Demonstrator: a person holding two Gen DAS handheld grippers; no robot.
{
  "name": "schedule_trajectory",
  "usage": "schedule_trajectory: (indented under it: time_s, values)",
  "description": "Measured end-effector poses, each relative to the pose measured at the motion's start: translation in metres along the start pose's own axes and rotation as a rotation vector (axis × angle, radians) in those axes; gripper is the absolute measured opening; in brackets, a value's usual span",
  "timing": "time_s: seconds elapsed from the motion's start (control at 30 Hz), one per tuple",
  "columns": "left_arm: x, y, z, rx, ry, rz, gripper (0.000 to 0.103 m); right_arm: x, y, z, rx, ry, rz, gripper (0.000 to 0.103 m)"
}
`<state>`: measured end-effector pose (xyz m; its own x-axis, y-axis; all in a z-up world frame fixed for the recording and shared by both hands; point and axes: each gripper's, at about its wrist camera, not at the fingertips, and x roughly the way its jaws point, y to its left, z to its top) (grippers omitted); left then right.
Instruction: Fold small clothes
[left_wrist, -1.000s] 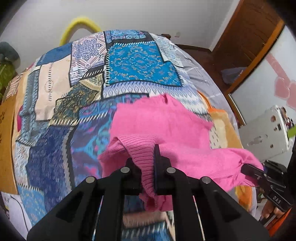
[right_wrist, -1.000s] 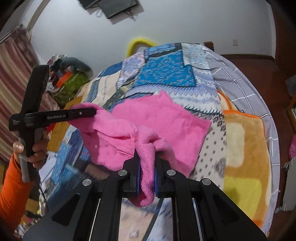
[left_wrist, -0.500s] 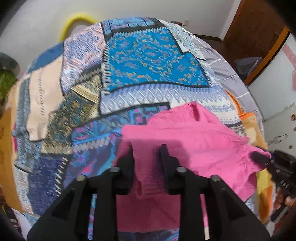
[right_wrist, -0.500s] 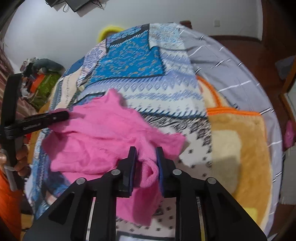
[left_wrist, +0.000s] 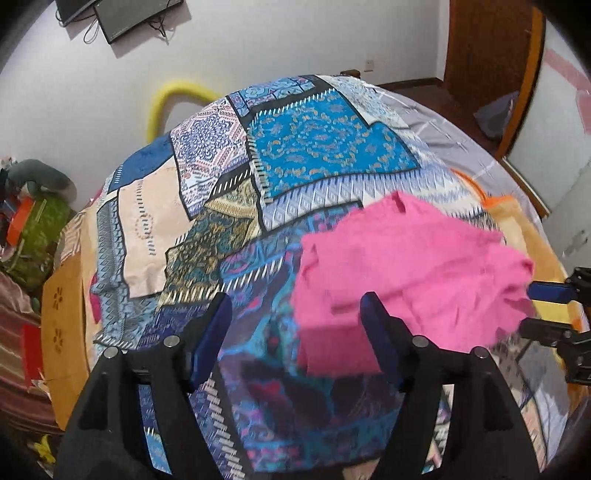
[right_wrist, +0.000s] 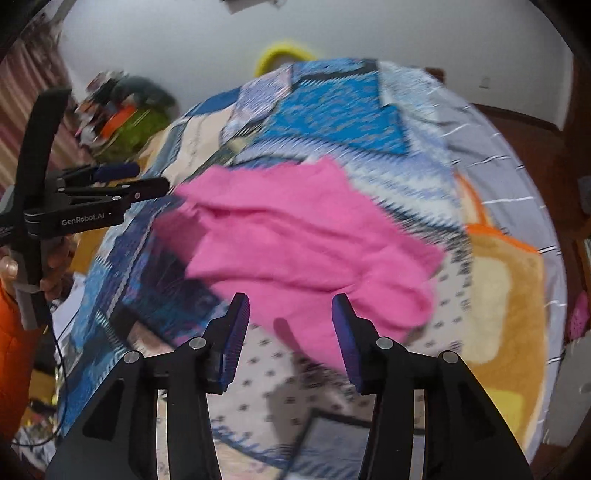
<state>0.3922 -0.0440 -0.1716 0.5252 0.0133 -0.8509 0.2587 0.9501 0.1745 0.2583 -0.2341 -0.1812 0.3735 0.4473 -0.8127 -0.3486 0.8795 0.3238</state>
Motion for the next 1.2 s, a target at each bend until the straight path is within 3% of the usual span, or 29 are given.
schedule_trajectory:
  time_s: [0.07,0.27,0.4,0.67,0.83,0.9,1.07,1.2]
  values:
    - [0.001,0.001,-0.012,0.010,0.009,-0.002,0.079,0.013,0.007,-0.002,0.003,0.027,0.014,0.043]
    - [0.024,0.007,-0.032,0.024,0.071,0.007,0.080,0.047,0.010,0.007,0.039,0.063,0.008,0.043]
    - [0.040,0.018,-0.035,-0.033,0.074,-0.030,0.080,0.057,0.009,0.024,0.041,0.056,-0.002,0.043]
    - [0.061,0.017,-0.037,-0.022,0.077,-0.064,0.080,0.077,-0.007,0.074,0.037,0.023,-0.052,0.043]
    - [0.065,0.017,-0.035,-0.015,0.080,-0.076,0.080,0.068,-0.017,0.108,0.053,-0.067,-0.137,0.043]
    - [0.065,0.017,-0.034,-0.016,0.083,-0.078,0.080,0.059,-0.020,0.113,0.074,-0.086,-0.130,0.043]
    - [0.060,0.016,-0.028,-0.011,0.077,-0.067,0.080,0.022,-0.021,0.105,0.068,-0.151,-0.098,0.043]
    - [0.056,0.006,-0.015,0.003,0.072,-0.068,0.080,-0.004,-0.033,0.086,0.088,-0.165,-0.074,0.054]
